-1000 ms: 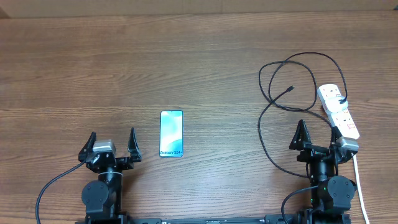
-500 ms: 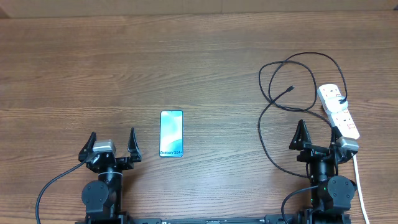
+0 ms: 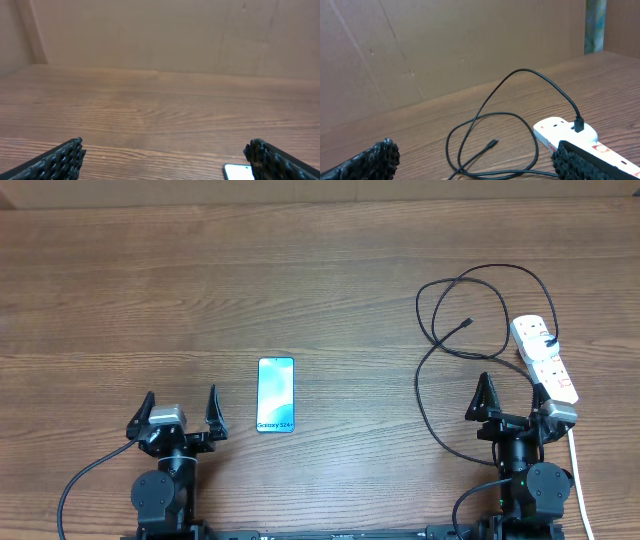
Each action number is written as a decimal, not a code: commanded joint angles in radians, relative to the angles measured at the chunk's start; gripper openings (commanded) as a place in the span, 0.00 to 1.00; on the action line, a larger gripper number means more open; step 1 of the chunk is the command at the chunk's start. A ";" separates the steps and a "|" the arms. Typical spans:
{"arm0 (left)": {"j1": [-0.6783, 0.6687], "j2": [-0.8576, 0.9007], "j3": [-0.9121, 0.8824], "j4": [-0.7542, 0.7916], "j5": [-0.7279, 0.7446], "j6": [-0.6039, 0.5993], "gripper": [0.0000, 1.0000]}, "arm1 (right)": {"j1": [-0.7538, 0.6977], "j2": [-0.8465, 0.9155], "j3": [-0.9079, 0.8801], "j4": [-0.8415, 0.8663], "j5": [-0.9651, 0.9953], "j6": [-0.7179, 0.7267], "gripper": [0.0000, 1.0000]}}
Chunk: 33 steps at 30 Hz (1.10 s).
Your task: Plug charger to phone and switch on socket
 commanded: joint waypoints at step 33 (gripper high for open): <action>-0.031 0.873 1.154 -0.813 0.287 -0.130 1.00 | -0.003 -0.012 -0.011 0.002 -0.008 -0.016 1.00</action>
